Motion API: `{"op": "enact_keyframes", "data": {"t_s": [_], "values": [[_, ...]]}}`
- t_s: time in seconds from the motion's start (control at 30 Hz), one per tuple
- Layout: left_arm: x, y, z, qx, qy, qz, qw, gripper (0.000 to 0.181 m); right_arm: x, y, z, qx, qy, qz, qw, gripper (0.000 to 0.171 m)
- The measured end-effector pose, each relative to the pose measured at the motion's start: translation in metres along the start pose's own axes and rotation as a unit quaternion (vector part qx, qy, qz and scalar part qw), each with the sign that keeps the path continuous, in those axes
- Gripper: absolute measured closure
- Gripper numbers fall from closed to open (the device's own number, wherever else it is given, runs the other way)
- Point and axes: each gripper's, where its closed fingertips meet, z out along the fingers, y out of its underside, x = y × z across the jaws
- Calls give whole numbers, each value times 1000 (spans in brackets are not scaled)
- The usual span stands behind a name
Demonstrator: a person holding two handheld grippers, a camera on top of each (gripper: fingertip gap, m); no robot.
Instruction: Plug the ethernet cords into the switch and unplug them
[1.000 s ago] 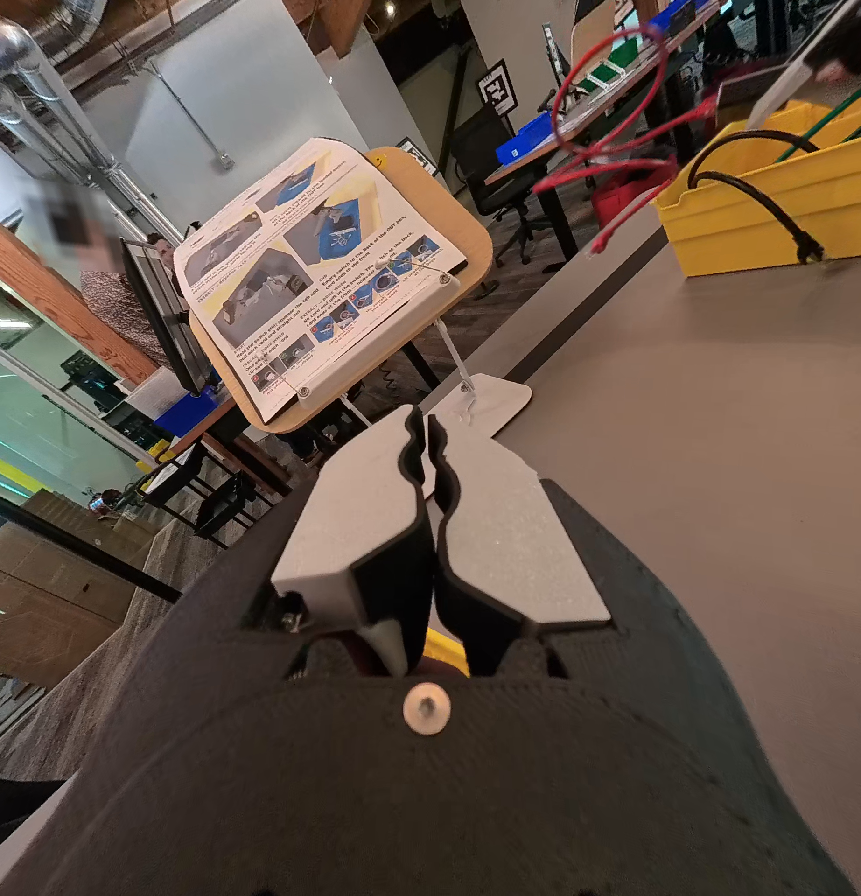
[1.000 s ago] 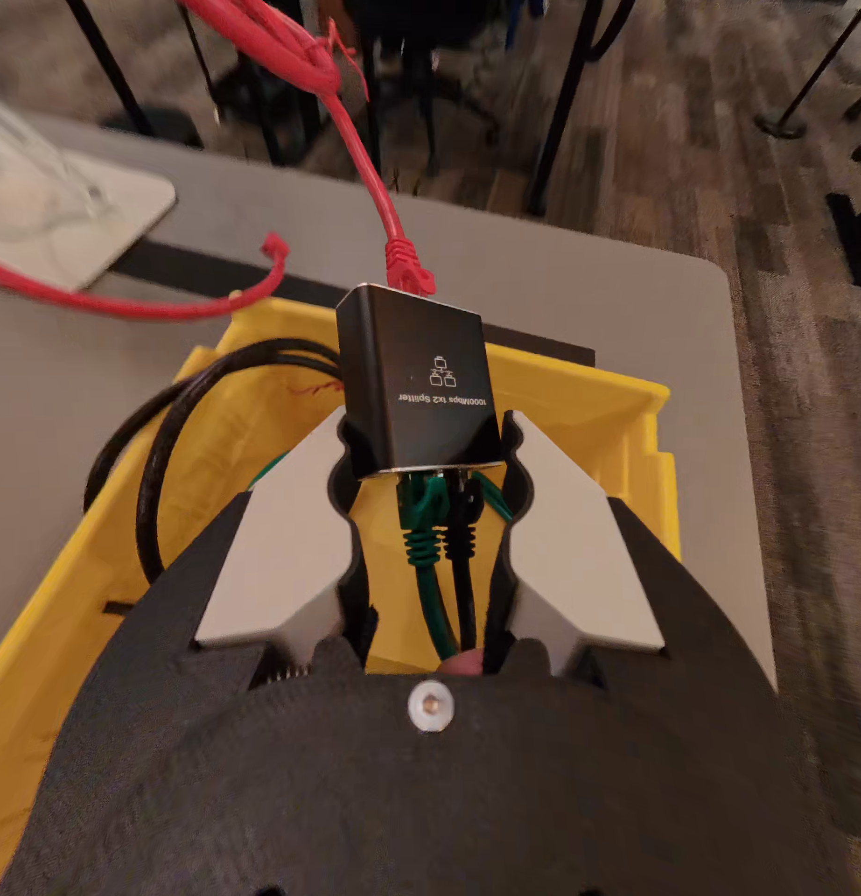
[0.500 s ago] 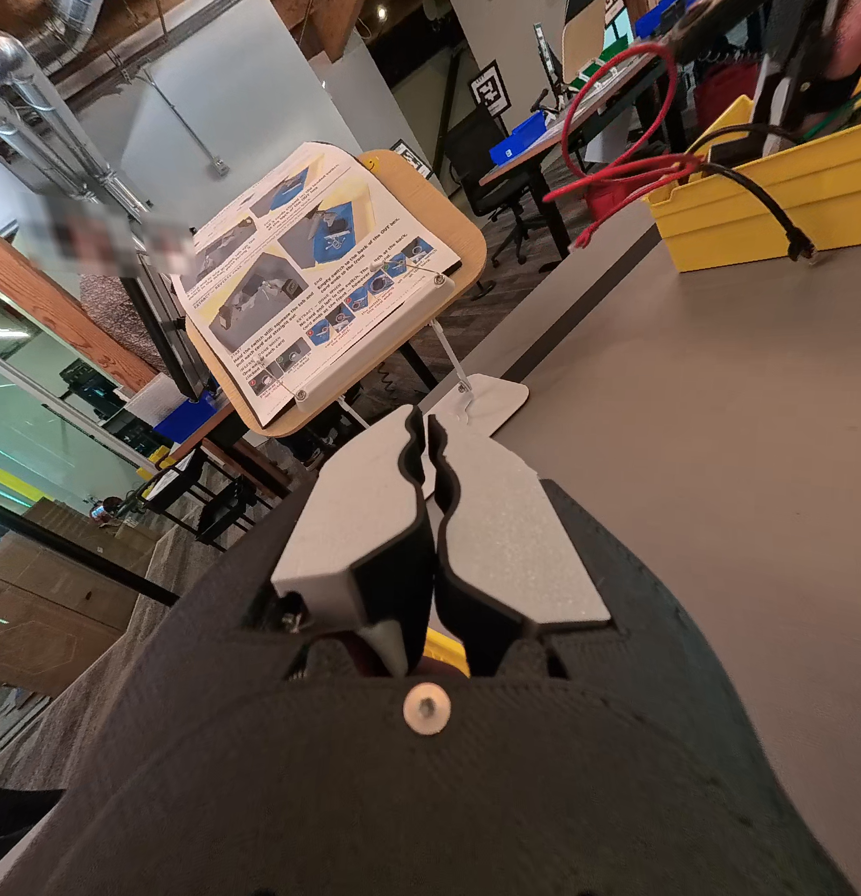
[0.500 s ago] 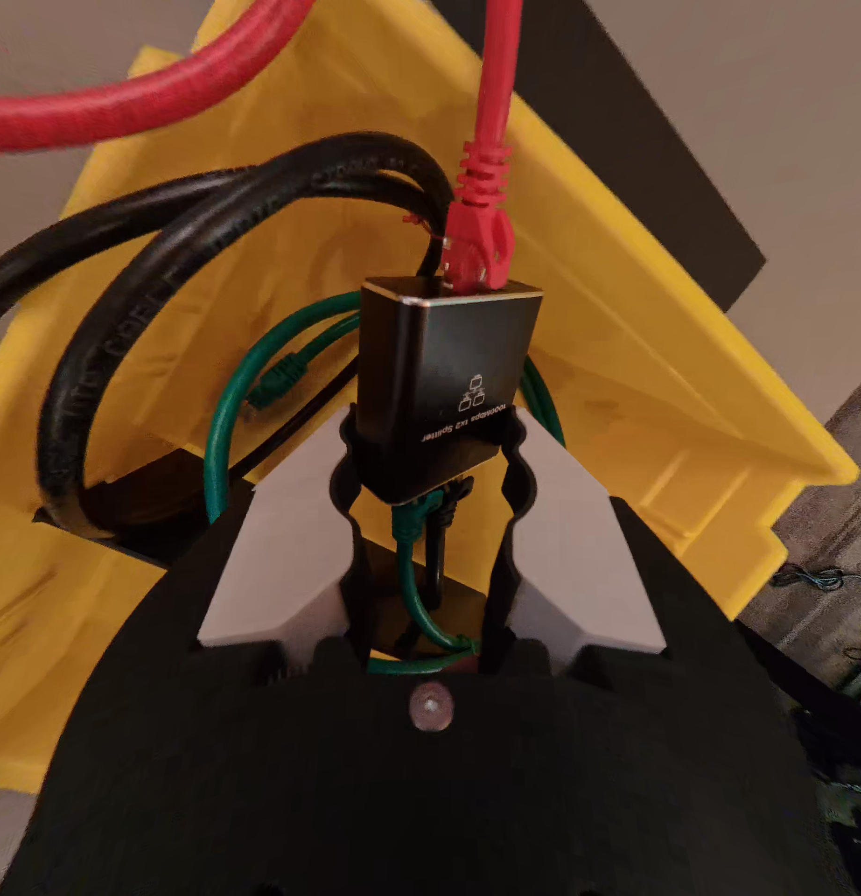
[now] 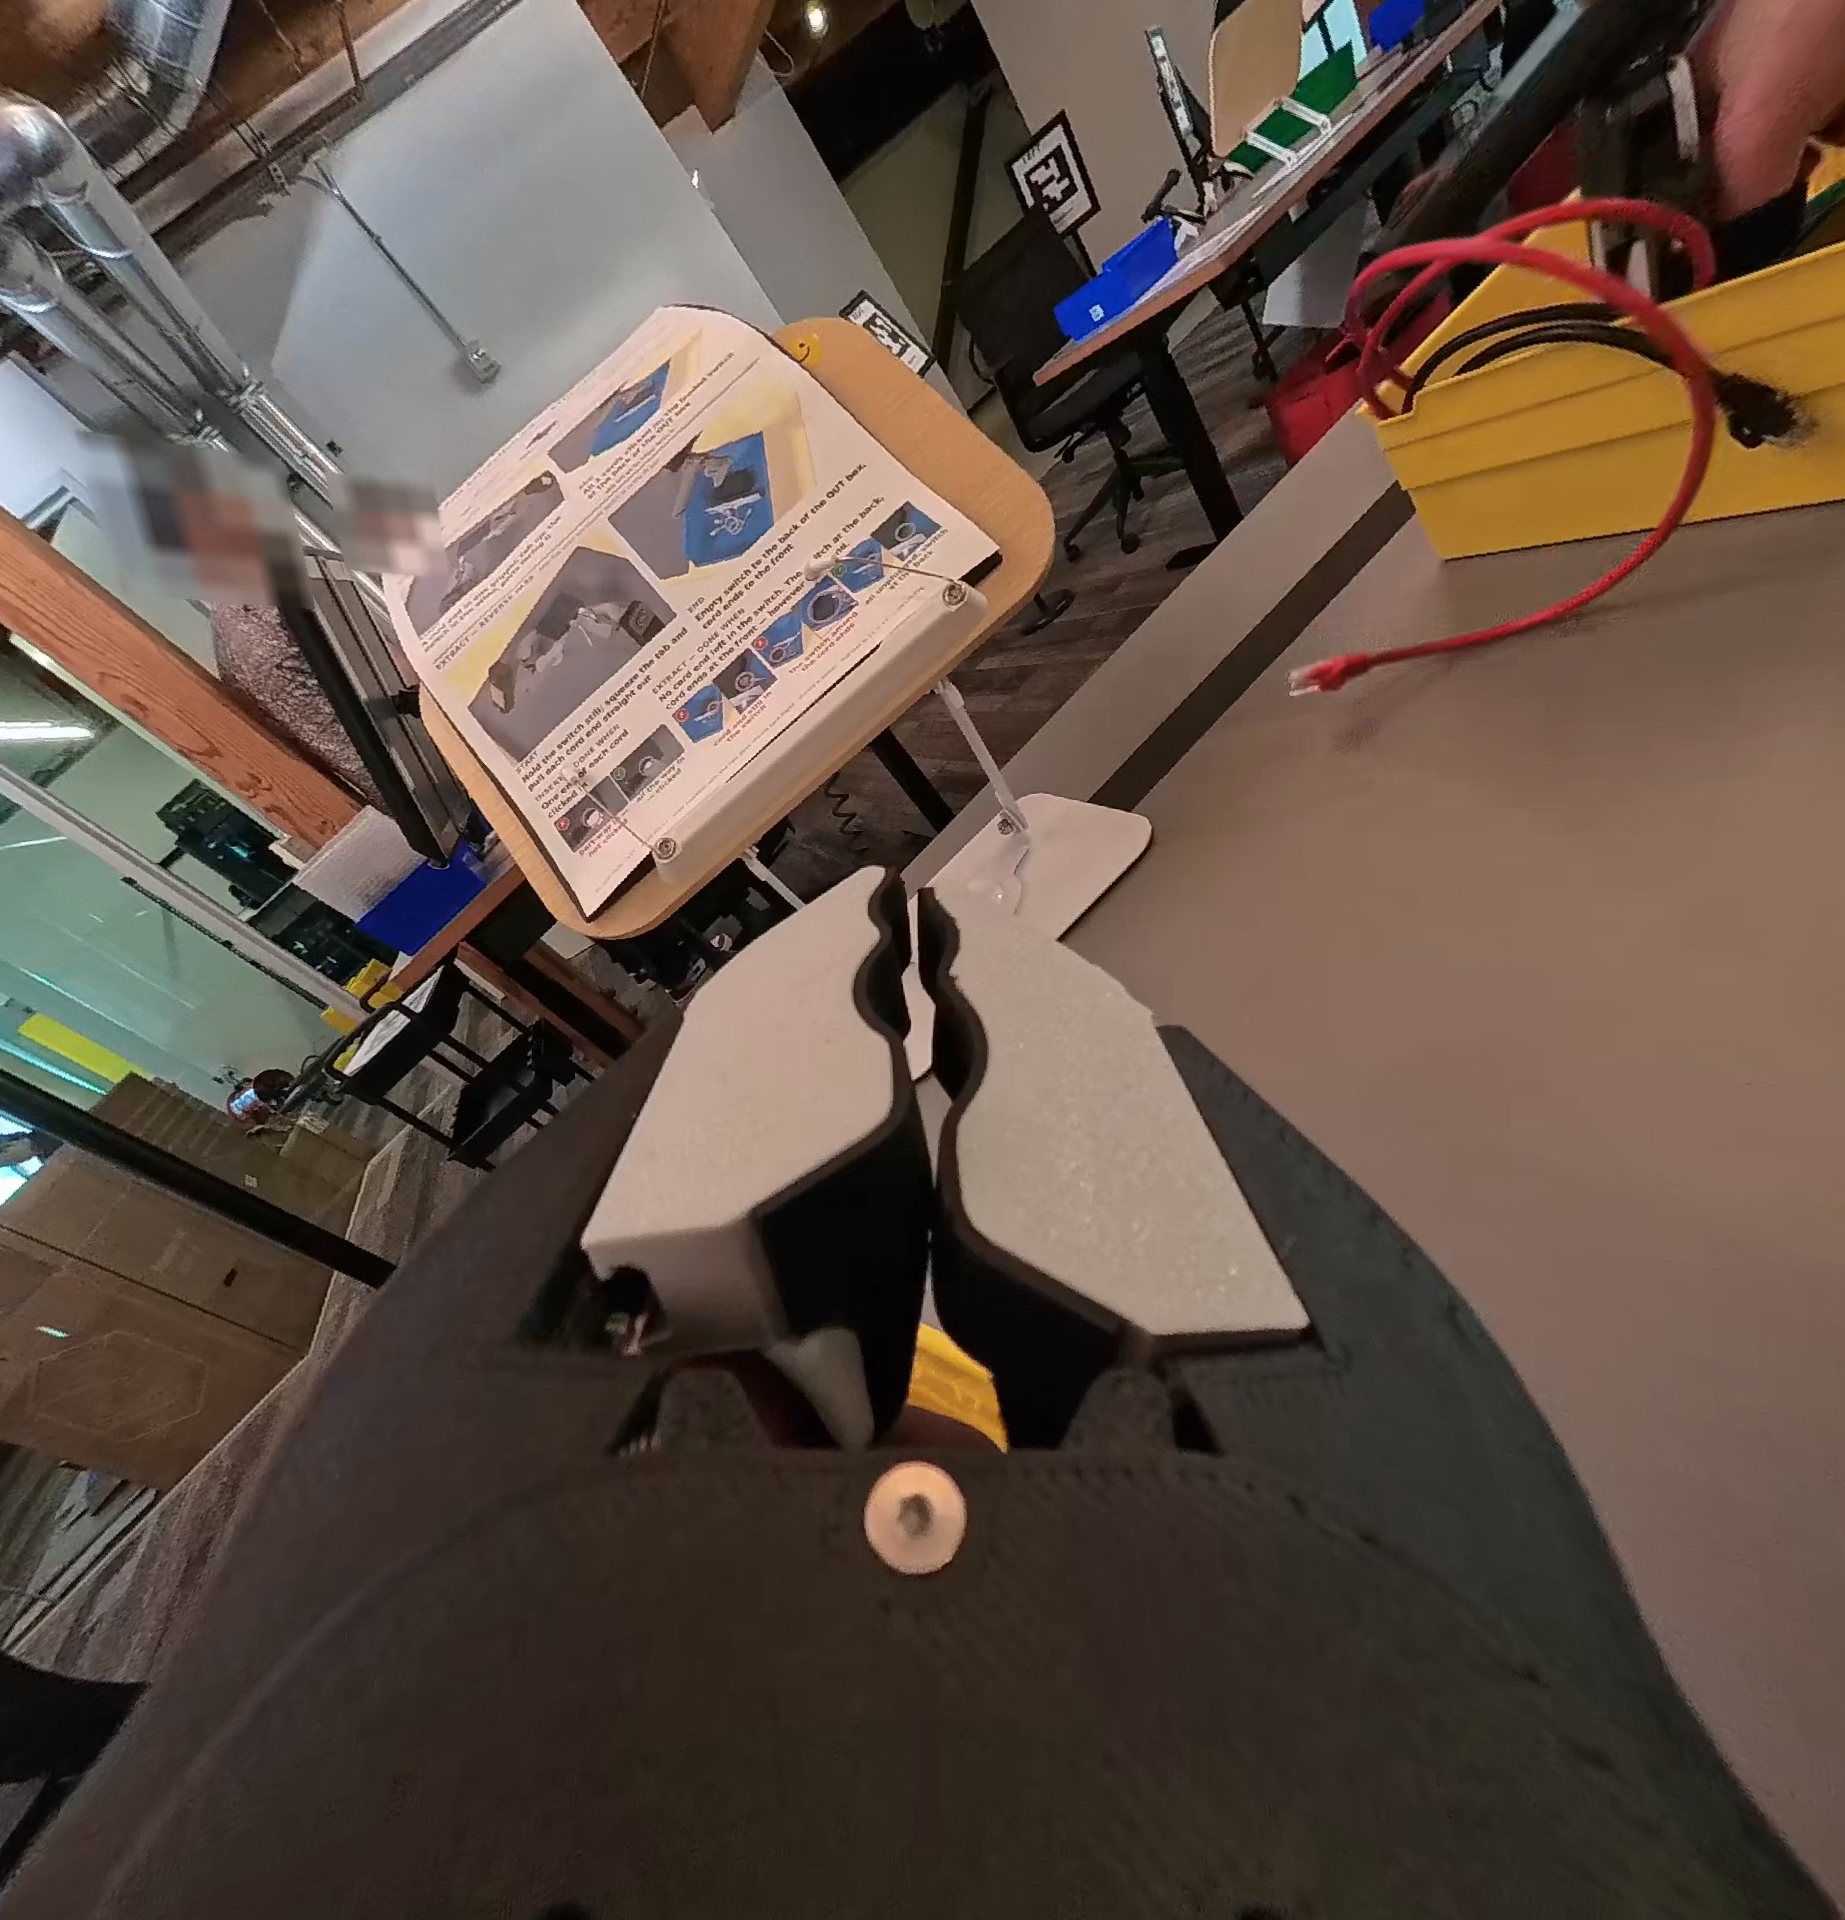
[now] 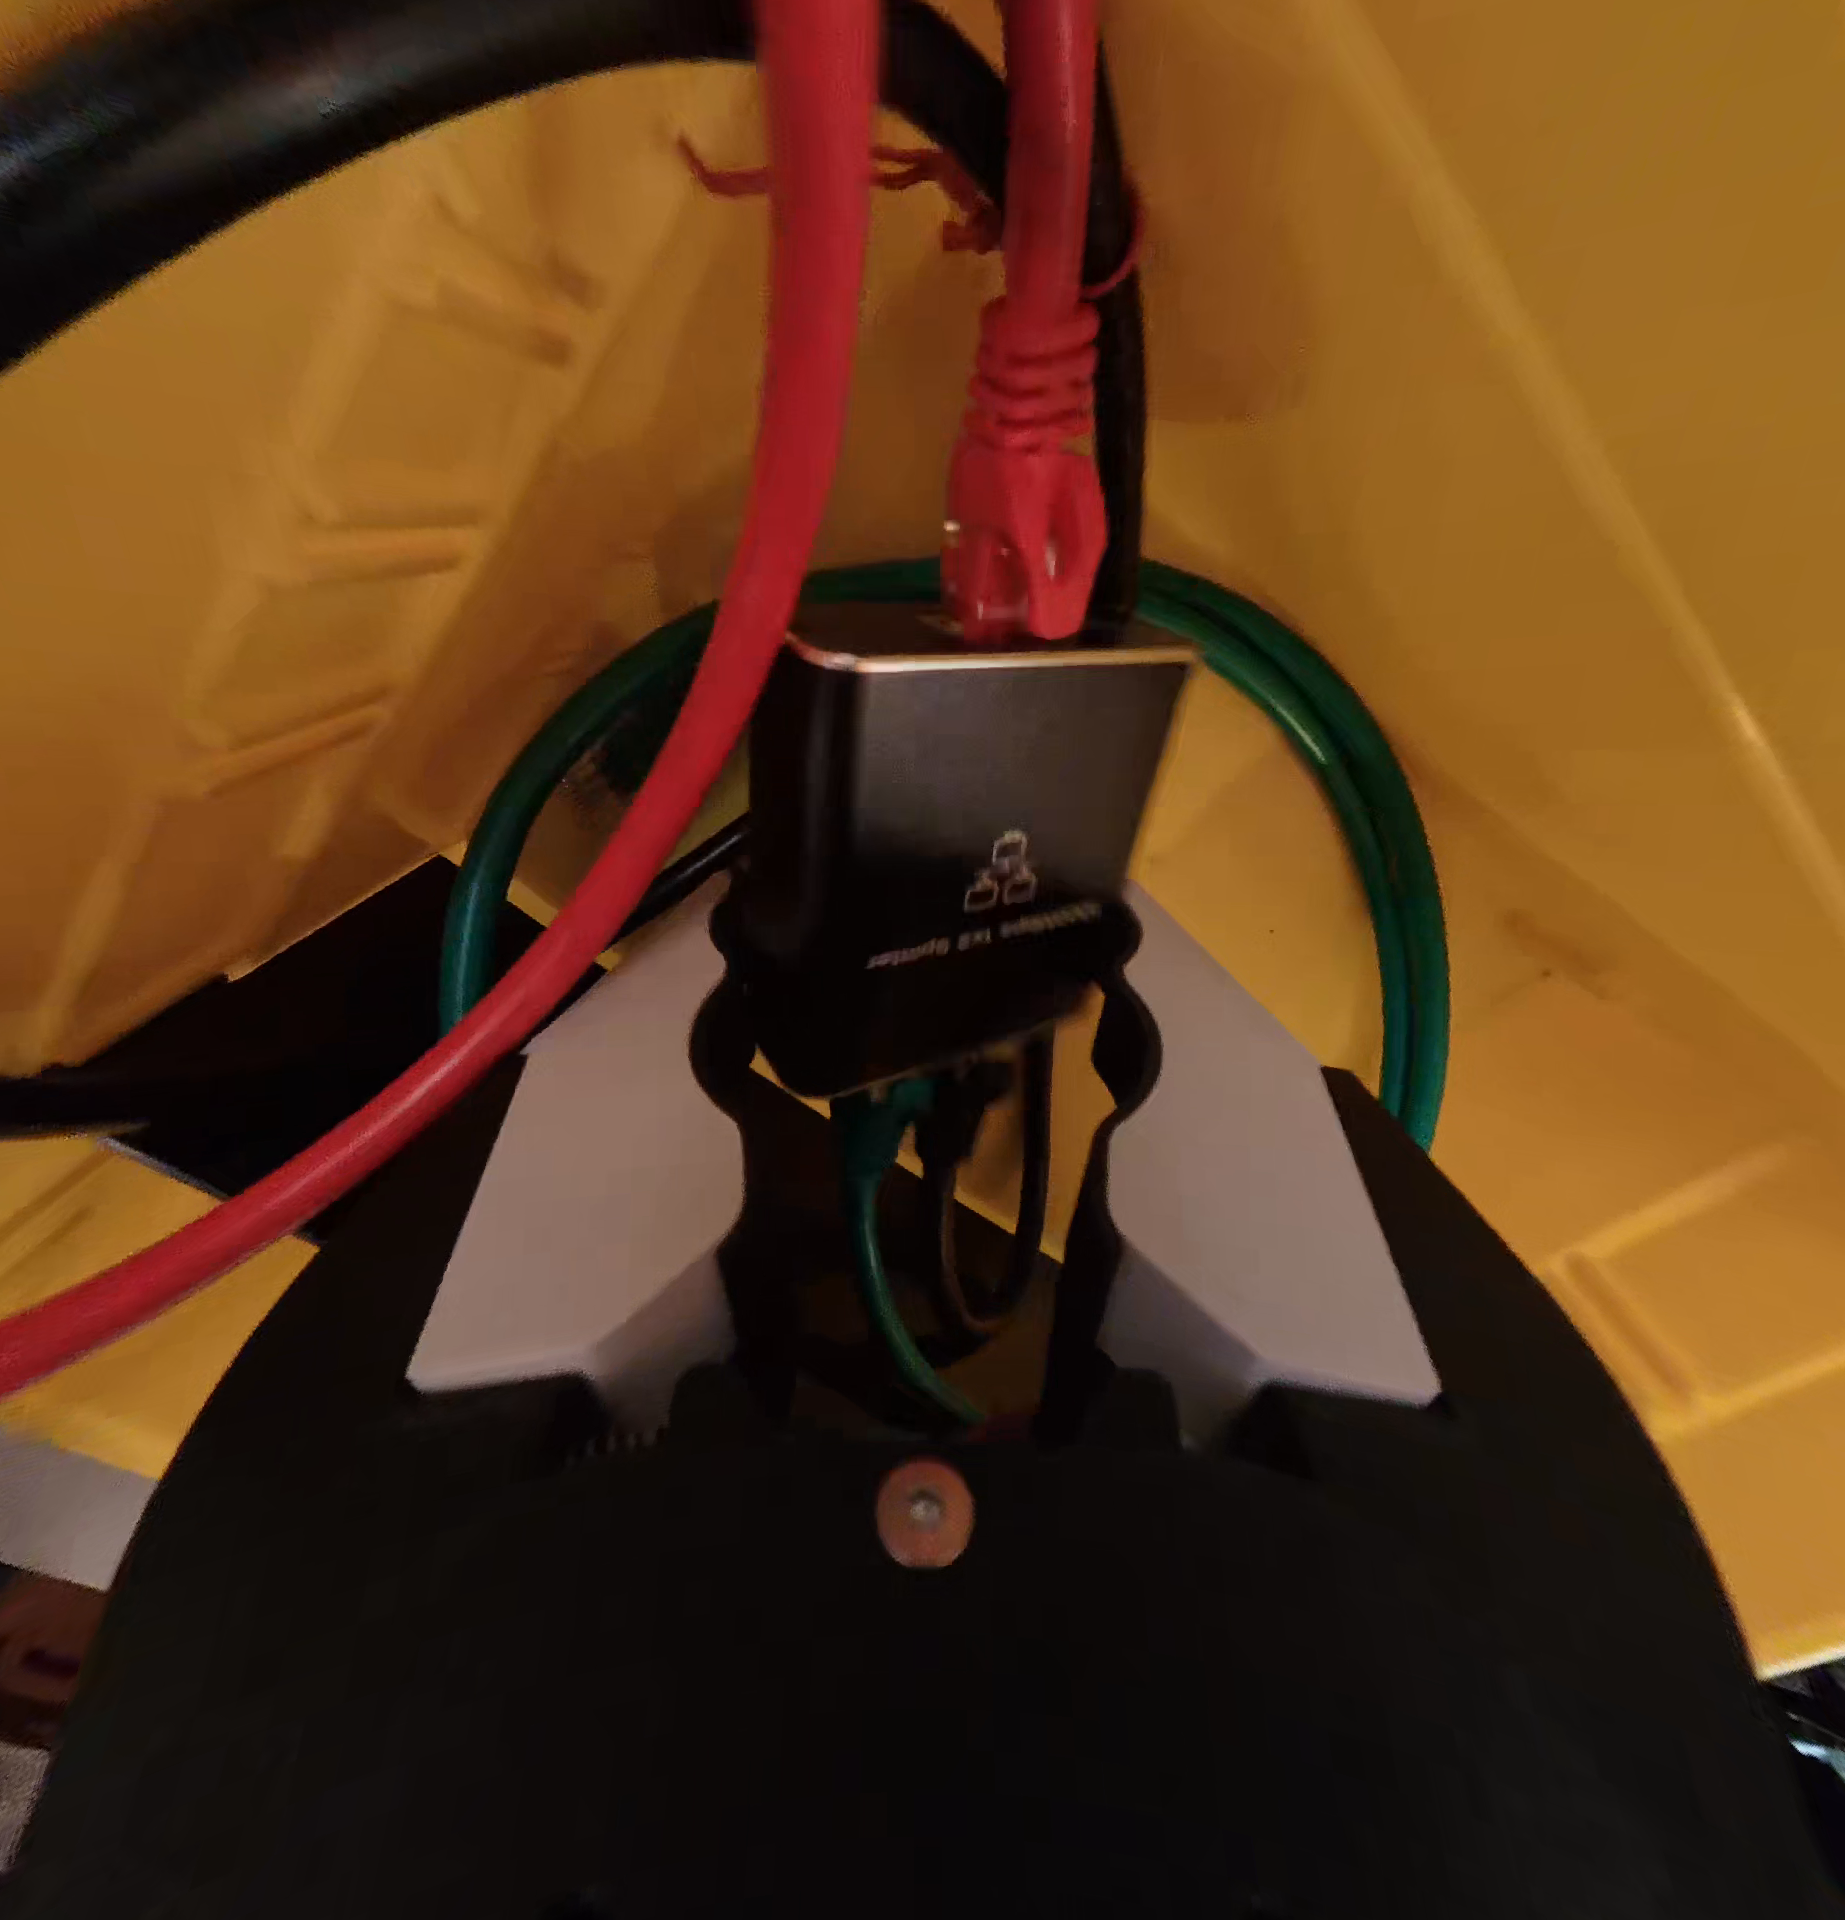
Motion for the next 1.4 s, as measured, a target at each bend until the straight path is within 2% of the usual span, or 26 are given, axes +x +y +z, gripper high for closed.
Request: {"op": "enact_keyframes", "data": {"t_s": [0.1,0.13,0.23,0.33,0.43,0.5,0.57,0.67,0.73,0.8,0.87,0.97,1.0,1.03,1.07,1.1,1.17,1.27,1.37,1.4], "values": [[0,0,0,-2,2,0,1000,181,7,-6,-16,38,30,4,999,83],[-1,0,0,-3,2,0,1000,180,7,-7,-24,48,31,2,998,88],[-2,0,0,-3,2,-5,1000,179,9,-3,-48,72,46,-1,996,81],[1,0,3,-6,5,-2,1000,179,4,-1,-66,102,30,8,994,84],[4,-2,3,-6,7,8,1000,179,13,-5,-104,137,107,-1,985,89],[5,-3,4,-4,8,5,1000,178,-19,-37,-139,217,110,-49,969,93],[5,-4,6,-3,9,3,1000,178,-64,-68,-156,250,94,-111,957,90],[7,-5,9,-2,11,10,1000,178,-96,-112,-159,245,105,-185,946,96],[5,-7,8,0,9,21,1000,178,-83,-138,-165,233,161,-233,930,99],[1,-7,6,1,5,23,1000,178,-57,-154,-161,196,188,-242,931,100],[-2,-5,6,6,6,11,1000,178,-36,-164,-140,157,181,-259,936,100],[-6,2,8,2,6,4,1000,177,-28,-165,-87,80,163,-314,932,98],[-7,5,8,0,7,4,1000,177,-27,-172,-76,79,177,-335,922,113],[-7,7,8,-2,7,2,1000,177,-30,-181,-70,97,186,-346,914,142],[-8,9,8,-3,7,1,1000,177,-35,-188,-68,120,179,-347,913,158],[-9,11,9,-4,7,-2,1000,177,-36,-194,-70,143,178,-336,914,161],[-9,14,9,-4,9,-8,1000,177,-30,-201,-88,187,178,-294,920,164],[-8,19,11,-7,13,-13,1000,177,-10,-204,-151,302,180,-200,915,164],[-4,23,13,-12,17,-14,1000,177,18,-182,-225,413,190,-94,886,165],[-3,23,13,-12,18,-14,1000,177,29,-170,-249,462,186,-44,866,165]]}}
